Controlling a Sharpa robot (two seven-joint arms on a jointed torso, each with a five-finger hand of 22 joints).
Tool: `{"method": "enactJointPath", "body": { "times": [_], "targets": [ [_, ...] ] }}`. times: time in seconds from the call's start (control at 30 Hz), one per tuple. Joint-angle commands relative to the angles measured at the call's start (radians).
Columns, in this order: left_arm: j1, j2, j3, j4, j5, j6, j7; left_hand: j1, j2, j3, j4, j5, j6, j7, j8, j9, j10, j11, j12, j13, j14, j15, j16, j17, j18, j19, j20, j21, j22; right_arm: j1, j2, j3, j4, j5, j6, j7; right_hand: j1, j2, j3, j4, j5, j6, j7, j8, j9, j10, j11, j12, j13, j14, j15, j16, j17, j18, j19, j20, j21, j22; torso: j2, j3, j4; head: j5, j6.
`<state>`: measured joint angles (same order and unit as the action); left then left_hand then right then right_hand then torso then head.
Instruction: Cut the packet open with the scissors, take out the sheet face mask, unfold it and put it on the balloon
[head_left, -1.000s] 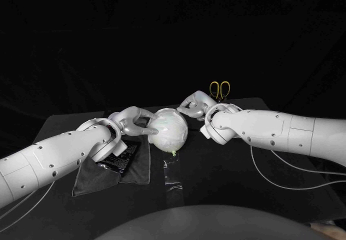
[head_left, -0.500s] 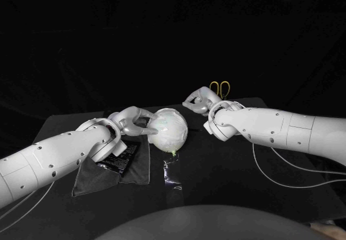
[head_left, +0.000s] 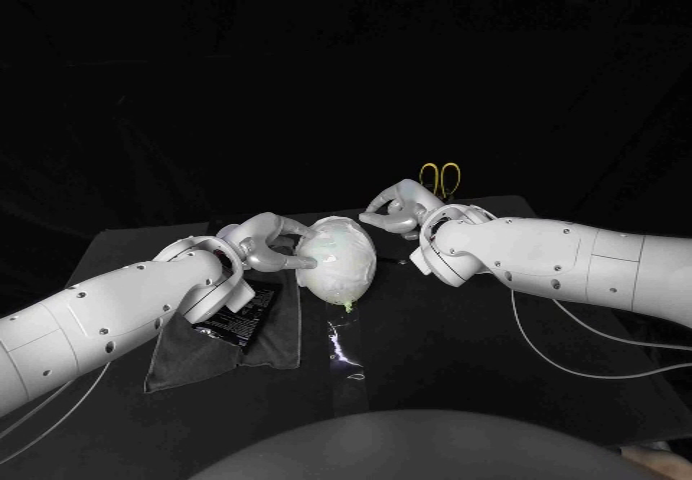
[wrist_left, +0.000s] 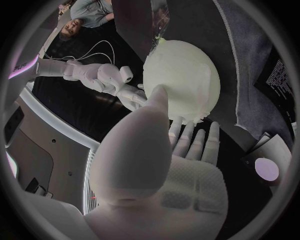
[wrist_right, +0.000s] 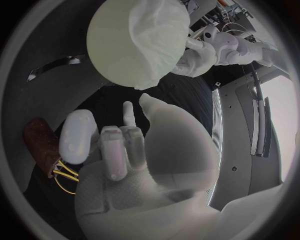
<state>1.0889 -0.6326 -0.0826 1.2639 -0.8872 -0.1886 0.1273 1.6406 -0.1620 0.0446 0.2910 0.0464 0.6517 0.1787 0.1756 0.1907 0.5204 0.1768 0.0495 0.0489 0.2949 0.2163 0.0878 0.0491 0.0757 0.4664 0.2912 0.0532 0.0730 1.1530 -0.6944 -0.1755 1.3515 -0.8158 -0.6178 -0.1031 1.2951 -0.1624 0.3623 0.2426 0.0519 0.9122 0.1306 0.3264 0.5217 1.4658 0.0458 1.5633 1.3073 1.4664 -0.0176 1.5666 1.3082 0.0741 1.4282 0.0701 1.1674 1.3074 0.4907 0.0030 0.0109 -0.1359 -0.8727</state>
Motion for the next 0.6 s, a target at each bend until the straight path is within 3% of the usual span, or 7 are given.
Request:
{"method": "enactJointPath", "body": {
  "times": [0.03, 0.6],
  "targets": [
    [-0.002, 0.003, -0.001, 0.002, 0.001, 0.02, -0.003, 0.002, 0.008, 0.005, 0.001, 0.002, 0.006, 0.031, 0.002, 0.001, -0.008, -0.001, -0.003, -0.001, 0.003, -0.005, -0.003, 0.001, -0.014, 0.001, 0.002, 0.004, -0.001, 0.001, -0.006, 0.0, 0.015, 0.015, 0.065, -0.012, -0.012, -0.015, -0.02, 0.005, -0.003, -0.018, 0.01, -0.022, -0.012, 0.092, 0.015, -0.012, 0.248, 0.104, 0.013, 0.004, 0.263, -0.003, -0.004, 0.015, -0.015, 0.161, 0.0, 0.0004, -0.0009, -0.002, 0.0],
    [-0.002, 0.004, -0.001, 0.003, 0.001, 0.02, -0.003, 0.002, 0.008, 0.005, 0.001, 0.002, 0.006, 0.031, 0.002, 0.001, -0.008, -0.001, -0.003, -0.001, 0.003, -0.005, -0.003, 0.001, -0.014, 0.001, 0.002, 0.004, -0.001, 0.001, 0.011, 0.0, 0.011, 0.032, 0.119, -0.061, -0.009, -0.006, -0.037, 0.013, -0.002, -0.012, 0.015, -0.039, -0.024, 0.086, 0.021, -0.019, 0.242, 0.104, 0.021, 0.004, 0.263, 0.0, -0.01, 0.025, -0.025, 0.159, 0.0, -0.0002, 0.0011, -0.006, 0.0]
  ]
}}
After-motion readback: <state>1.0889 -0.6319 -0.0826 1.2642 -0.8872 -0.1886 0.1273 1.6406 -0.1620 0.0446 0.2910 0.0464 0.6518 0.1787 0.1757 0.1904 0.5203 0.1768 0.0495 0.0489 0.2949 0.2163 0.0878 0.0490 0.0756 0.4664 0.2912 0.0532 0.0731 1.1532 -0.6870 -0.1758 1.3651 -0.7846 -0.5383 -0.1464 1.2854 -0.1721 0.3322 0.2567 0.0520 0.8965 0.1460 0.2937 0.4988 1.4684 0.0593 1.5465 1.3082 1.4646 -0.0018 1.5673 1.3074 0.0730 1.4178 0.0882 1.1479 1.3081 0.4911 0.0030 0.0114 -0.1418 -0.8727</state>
